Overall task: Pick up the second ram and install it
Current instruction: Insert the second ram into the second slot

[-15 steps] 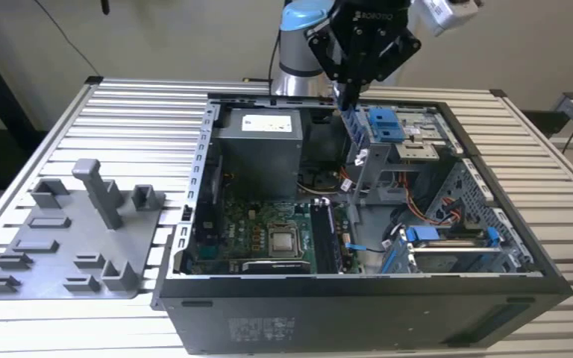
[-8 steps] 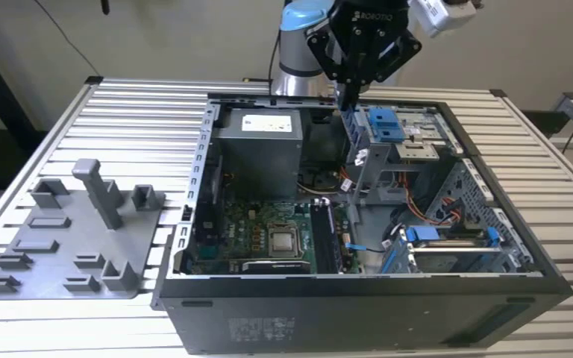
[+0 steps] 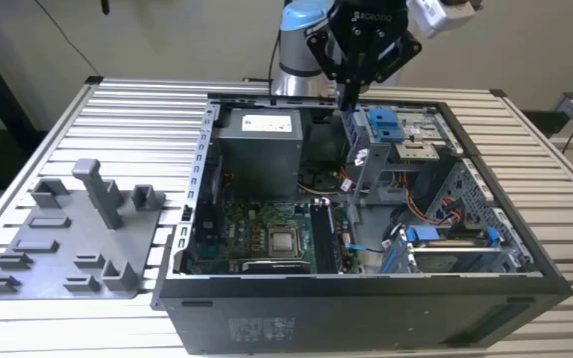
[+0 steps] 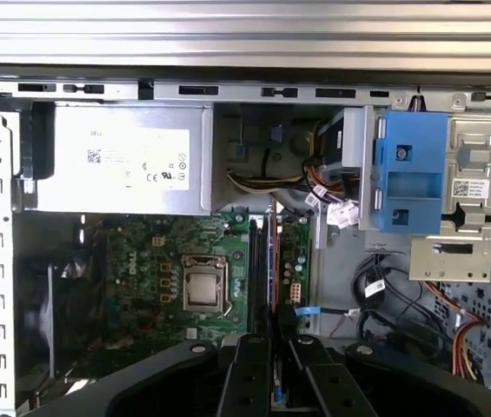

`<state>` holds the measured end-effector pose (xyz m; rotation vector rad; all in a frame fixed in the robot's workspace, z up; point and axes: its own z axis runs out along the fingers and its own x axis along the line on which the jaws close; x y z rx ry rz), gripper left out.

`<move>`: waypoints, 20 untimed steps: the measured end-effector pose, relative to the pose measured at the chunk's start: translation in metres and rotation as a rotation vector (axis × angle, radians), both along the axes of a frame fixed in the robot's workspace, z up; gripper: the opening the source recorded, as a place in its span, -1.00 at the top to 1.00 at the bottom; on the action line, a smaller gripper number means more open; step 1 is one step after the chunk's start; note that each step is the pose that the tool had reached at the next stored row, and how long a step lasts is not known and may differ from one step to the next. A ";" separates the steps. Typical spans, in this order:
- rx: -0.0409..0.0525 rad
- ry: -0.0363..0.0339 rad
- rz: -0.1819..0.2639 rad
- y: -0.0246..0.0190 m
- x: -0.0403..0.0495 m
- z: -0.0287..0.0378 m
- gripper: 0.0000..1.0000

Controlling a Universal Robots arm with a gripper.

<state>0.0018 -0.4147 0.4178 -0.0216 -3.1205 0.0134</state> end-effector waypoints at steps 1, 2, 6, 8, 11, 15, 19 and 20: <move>0.0000 0.0000 -0.012 0.0000 0.0000 -0.0002 0.72; 0.0000 0.0000 -0.025 0.0000 0.0000 -0.0004 0.72; 0.0000 0.0000 -0.084 0.0000 0.0000 -0.0011 0.72; 0.0000 0.0000 -0.112 0.0000 0.0000 -0.0015 0.72; 0.0000 0.0000 -0.155 0.0000 0.0000 -0.0020 0.72; 0.0000 0.0000 -0.209 0.0000 0.0000 -0.0027 0.72; -0.0001 0.0000 -0.253 0.0000 0.0000 -0.0032 0.72; -0.0001 0.0000 -0.262 0.0000 0.0000 -0.0033 0.72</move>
